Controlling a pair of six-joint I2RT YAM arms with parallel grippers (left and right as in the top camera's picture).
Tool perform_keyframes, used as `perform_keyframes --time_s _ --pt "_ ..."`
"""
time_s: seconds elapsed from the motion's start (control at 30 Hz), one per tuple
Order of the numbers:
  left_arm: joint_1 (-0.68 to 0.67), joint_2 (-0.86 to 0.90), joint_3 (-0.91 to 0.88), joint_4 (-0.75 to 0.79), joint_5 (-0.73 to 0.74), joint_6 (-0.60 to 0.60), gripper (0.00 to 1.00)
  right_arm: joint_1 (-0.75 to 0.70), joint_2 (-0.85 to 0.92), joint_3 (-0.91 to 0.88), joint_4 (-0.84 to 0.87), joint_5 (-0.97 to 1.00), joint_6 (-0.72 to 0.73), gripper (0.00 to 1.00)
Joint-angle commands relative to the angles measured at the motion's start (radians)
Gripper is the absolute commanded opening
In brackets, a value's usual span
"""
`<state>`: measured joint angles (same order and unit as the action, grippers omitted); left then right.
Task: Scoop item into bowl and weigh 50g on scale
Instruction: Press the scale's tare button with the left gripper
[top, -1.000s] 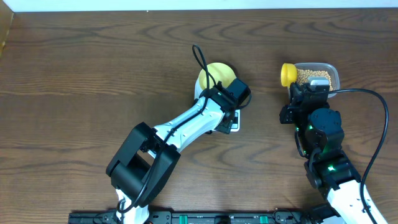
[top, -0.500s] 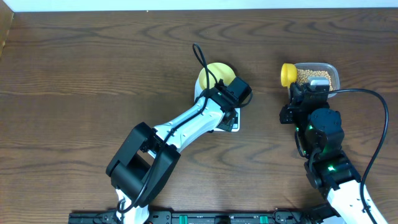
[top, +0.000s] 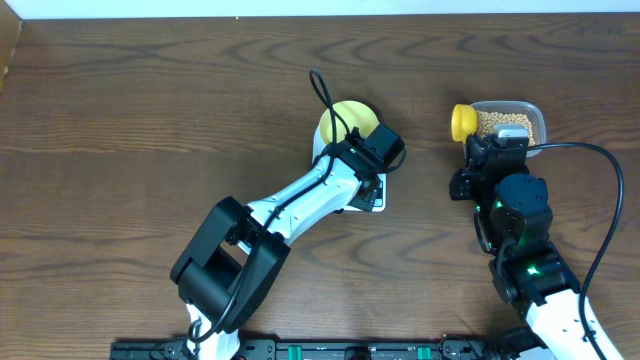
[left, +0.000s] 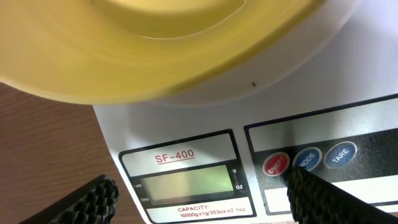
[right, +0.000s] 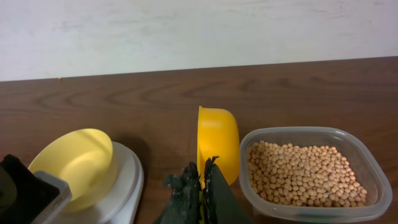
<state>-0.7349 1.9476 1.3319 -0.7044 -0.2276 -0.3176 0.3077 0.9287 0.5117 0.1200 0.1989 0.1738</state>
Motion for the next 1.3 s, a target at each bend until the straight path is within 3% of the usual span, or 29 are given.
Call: perform_keyframes --time_s 0.0,1.27 --pt "0.005 0.005 -0.006 0.0 -0.032 -0.014 0.89 -0.001 0.001 0.016 -0.001 0.004 -0.014 0.01" --pt "0.005 0.005 -0.006 0.01 -0.051 -0.014 0.89 -0.001 0.001 0.016 -0.001 0.004 -0.014 0.01"
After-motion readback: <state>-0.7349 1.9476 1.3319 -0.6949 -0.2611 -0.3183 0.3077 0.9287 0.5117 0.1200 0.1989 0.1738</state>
